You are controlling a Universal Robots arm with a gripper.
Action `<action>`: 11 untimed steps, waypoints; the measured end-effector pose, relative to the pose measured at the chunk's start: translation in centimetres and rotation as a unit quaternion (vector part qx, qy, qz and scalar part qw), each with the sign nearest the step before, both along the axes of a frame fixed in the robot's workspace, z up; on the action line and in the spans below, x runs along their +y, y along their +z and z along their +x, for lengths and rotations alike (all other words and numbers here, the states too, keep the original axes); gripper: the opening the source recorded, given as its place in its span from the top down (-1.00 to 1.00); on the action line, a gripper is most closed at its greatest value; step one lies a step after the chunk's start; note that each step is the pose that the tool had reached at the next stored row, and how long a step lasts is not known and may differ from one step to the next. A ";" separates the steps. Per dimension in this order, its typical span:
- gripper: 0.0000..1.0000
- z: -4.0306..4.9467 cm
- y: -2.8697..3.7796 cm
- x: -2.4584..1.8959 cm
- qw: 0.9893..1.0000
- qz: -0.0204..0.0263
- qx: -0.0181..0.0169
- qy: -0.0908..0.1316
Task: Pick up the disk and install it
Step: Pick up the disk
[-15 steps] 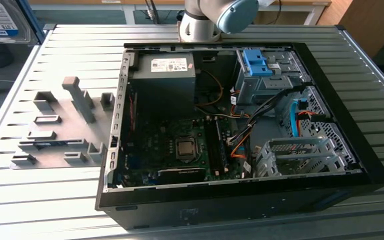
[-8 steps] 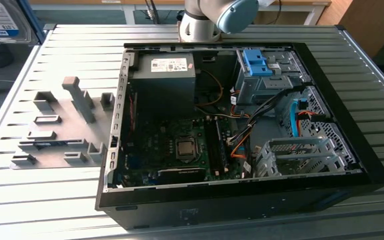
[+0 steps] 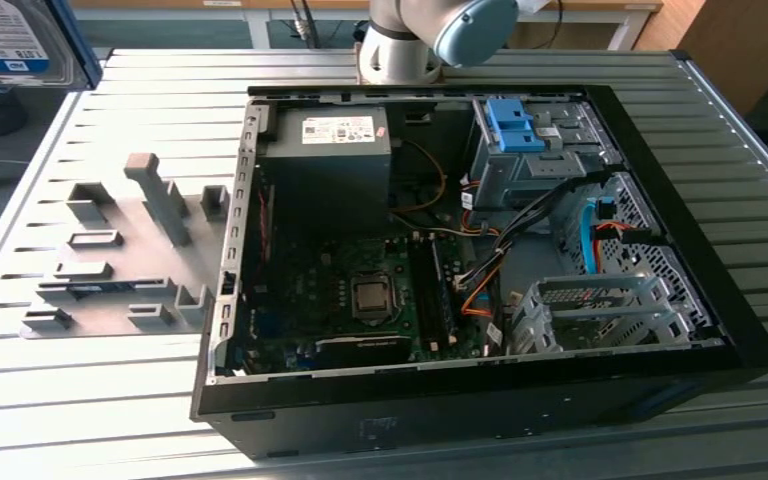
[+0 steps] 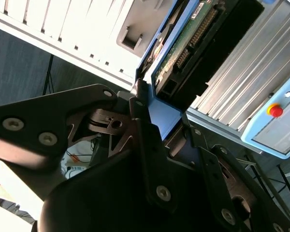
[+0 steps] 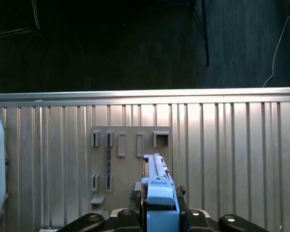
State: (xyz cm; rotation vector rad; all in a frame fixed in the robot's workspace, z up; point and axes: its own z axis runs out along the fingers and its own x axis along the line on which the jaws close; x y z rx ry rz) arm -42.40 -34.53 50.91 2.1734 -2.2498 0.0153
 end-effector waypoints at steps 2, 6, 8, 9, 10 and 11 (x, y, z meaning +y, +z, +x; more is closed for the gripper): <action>0.27 0.17 0.00 0.00 1.000 0.000 0.000 0.000; 0.27 0.55 0.00 0.00 1.000 0.000 0.000 0.000; 0.27 0.68 0.00 0.00 1.000 0.000 0.000 0.000; 0.27 0.74 0.00 0.00 1.000 0.000 0.000 0.000; 0.27 0.80 0.00 0.00 1.000 0.000 0.000 0.000; 0.27 0.87 0.00 0.00 1.000 0.000 0.000 0.000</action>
